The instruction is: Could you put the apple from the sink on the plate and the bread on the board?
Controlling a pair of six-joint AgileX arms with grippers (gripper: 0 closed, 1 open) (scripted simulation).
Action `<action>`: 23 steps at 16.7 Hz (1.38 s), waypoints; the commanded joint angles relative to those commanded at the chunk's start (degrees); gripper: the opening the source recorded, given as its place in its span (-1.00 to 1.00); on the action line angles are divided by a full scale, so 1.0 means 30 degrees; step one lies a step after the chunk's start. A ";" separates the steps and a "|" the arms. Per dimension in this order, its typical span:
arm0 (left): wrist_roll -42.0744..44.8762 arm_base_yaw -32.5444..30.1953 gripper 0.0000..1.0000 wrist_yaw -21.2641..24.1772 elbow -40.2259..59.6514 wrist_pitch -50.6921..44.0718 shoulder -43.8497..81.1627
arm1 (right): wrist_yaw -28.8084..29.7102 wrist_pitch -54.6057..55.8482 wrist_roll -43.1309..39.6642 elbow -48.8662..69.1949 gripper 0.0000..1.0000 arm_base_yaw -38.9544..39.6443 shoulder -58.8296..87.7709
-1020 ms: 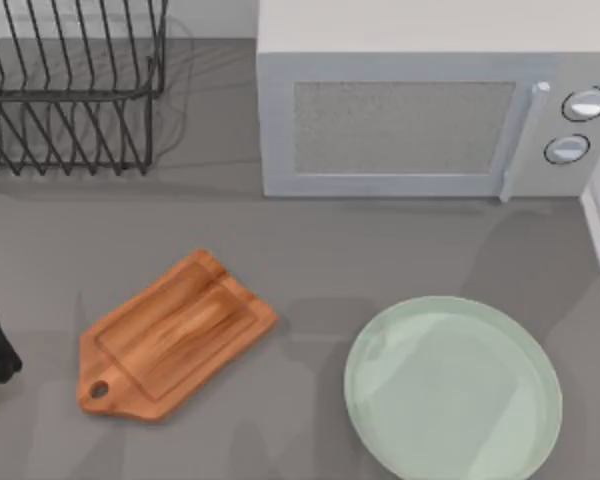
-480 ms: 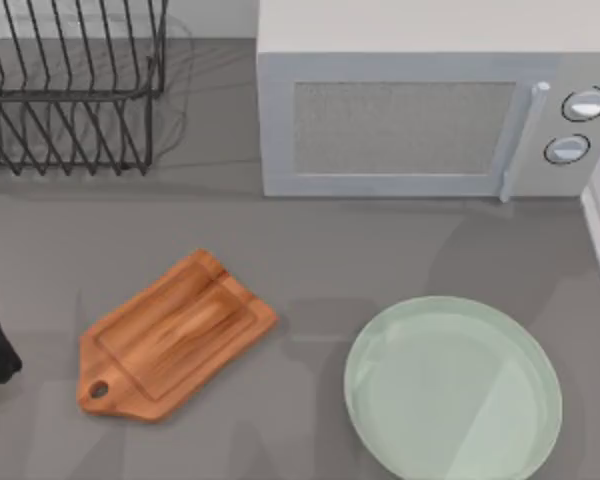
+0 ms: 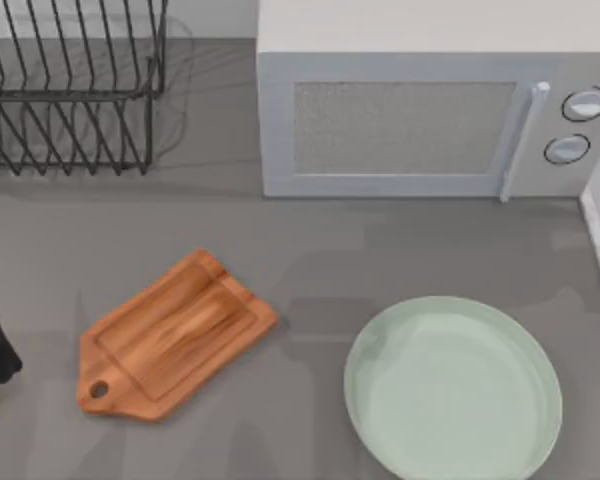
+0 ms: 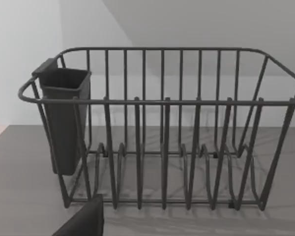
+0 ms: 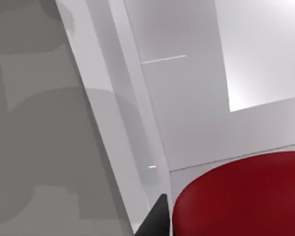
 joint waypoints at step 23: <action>0.0000 0.0000 1.00 0.0000 0.0000 0.0000 0.0000 | 0.0110 -0.0960 0.9961 -0.4376 -1.00 1.4702 -0.5160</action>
